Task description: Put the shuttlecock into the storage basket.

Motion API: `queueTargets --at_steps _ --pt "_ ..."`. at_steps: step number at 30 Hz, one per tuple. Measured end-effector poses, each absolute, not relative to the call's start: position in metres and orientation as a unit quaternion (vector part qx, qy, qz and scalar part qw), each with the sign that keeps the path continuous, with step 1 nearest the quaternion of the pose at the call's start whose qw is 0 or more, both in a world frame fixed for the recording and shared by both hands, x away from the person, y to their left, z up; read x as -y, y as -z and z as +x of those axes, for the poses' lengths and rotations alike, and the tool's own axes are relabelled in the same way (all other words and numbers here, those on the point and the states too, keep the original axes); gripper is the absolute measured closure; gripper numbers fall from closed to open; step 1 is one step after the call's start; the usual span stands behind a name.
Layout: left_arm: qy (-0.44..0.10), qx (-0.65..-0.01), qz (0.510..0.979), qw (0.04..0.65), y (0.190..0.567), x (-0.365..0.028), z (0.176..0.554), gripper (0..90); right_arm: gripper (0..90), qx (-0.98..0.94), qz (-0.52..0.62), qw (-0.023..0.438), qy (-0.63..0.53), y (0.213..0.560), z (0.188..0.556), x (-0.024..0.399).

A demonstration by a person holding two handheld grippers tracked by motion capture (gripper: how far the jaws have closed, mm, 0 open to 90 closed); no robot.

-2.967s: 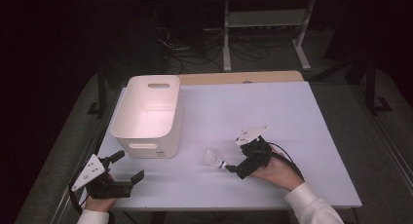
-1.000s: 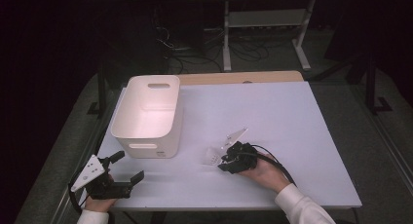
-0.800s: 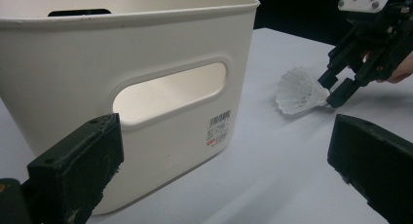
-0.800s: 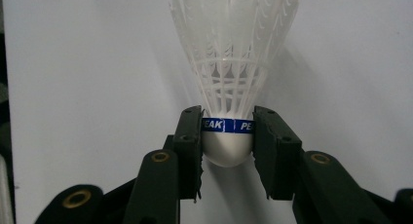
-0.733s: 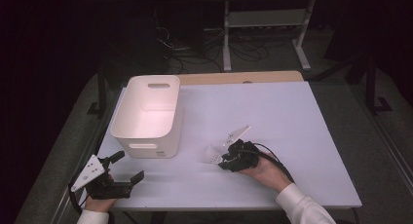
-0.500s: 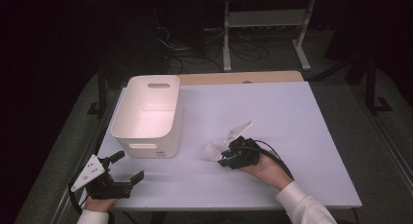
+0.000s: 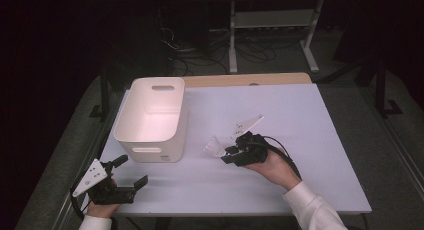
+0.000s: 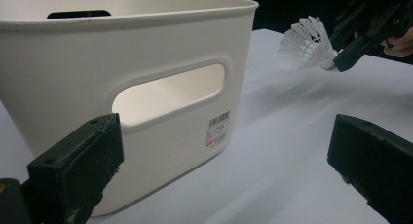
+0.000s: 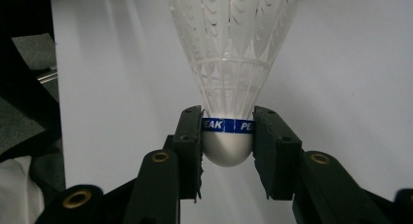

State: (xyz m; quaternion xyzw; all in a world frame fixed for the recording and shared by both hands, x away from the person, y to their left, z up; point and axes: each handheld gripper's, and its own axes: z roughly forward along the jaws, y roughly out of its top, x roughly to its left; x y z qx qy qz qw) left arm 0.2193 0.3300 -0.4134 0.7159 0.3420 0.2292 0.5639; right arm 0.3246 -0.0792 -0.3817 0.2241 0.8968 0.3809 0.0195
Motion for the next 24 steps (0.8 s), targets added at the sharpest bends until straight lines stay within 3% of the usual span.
queueTargets --at_steps 24 --pt "-0.227 -0.341 0.715 0.567 0.414 -0.33 0.22 0.0 63.8 -0.884 0.233 -0.01 -0.404 0.352 0.335 0.078"
